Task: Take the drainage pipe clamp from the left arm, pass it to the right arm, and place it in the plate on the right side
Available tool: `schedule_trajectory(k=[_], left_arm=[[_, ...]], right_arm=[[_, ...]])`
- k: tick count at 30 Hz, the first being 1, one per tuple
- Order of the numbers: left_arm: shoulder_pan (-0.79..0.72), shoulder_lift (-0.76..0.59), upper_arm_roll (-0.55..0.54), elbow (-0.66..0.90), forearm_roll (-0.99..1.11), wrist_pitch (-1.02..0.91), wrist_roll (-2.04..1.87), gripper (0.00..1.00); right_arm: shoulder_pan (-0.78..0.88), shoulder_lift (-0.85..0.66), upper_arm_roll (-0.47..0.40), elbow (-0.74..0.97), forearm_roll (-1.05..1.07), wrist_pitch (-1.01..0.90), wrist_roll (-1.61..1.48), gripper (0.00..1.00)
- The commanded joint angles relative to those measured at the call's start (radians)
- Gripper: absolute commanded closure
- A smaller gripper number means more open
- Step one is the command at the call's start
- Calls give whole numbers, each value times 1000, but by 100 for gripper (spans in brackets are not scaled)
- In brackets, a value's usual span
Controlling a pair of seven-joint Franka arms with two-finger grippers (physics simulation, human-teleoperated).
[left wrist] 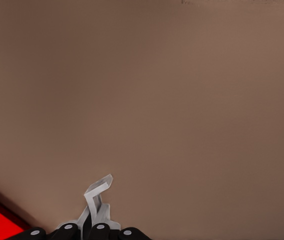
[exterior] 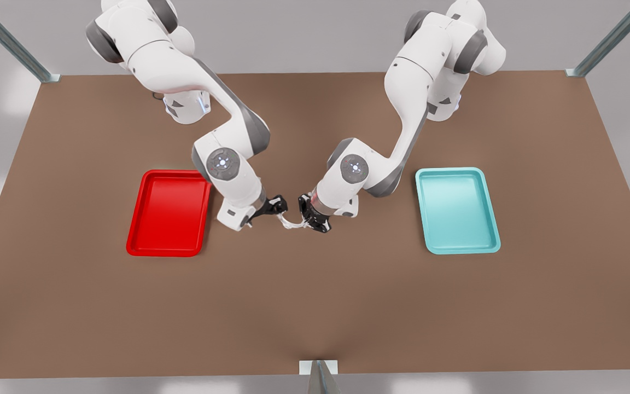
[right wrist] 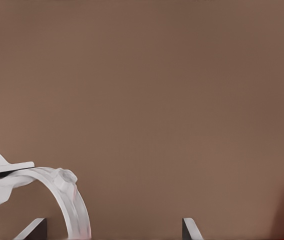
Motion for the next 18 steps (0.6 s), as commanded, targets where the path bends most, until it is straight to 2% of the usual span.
schedule_trajectory(k=[1, 2, 3, 4, 18], left_arm=[[0, -3, 0, 0, 4, -2, -197, 79], [0, -3, 0, 2, 4, -7, -193, 79], [0, -5, 0, 2, 4, -8, -190, 79], [0, -8, 0, 2, 4, -11, -188, 79], [-2, -12, -1, 2, 15, -19, -188, 79]], right_arm=[[-1, -1, 8, -3, 7, 16, 132, 0], [-1, -1, 18, -14, 7, 16, 132, 0], [-1, -2, 18, -15, 7, 14, 132, 32], [1, -2, 26, -25, 7, 13, 132, 38], [-6, 42, 49, -32, 0, 51, 123, 36]])
